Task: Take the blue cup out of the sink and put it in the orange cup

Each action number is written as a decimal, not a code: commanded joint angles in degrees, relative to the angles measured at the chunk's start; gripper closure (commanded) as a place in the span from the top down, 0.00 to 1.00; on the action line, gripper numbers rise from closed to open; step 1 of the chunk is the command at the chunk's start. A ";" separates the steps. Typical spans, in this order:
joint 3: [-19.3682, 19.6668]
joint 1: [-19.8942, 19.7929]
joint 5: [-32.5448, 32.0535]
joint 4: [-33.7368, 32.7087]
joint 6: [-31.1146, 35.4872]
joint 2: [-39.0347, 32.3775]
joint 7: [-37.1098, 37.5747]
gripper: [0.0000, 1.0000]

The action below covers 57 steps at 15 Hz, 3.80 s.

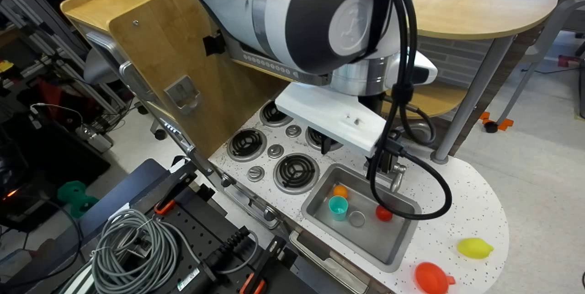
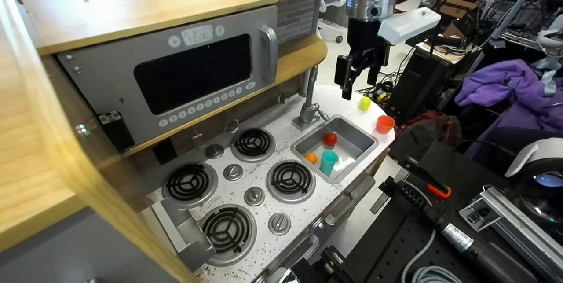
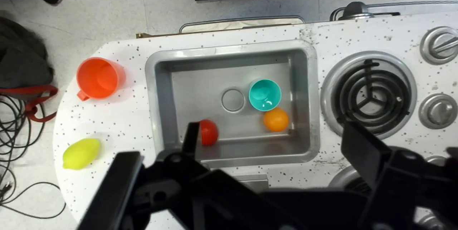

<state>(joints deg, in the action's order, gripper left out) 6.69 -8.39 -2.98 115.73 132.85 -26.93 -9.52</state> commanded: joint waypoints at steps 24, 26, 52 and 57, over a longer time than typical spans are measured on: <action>4.21 2.51 -8.66 -10.21 18.39 -25.89 2.53 1.00; 4.40 3.35 -8.66 -11.30 18.19 -27.68 2.97 1.00; 4.84 7.20 -8.14 -24.13 8.72 -39.31 7.38 0.20; 3.40 6.89 -6.95 -24.50 5.71 -38.39 6.91 0.00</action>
<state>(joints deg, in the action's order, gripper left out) 11.03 -1.16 -9.86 92.43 142.21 -65.75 -3.41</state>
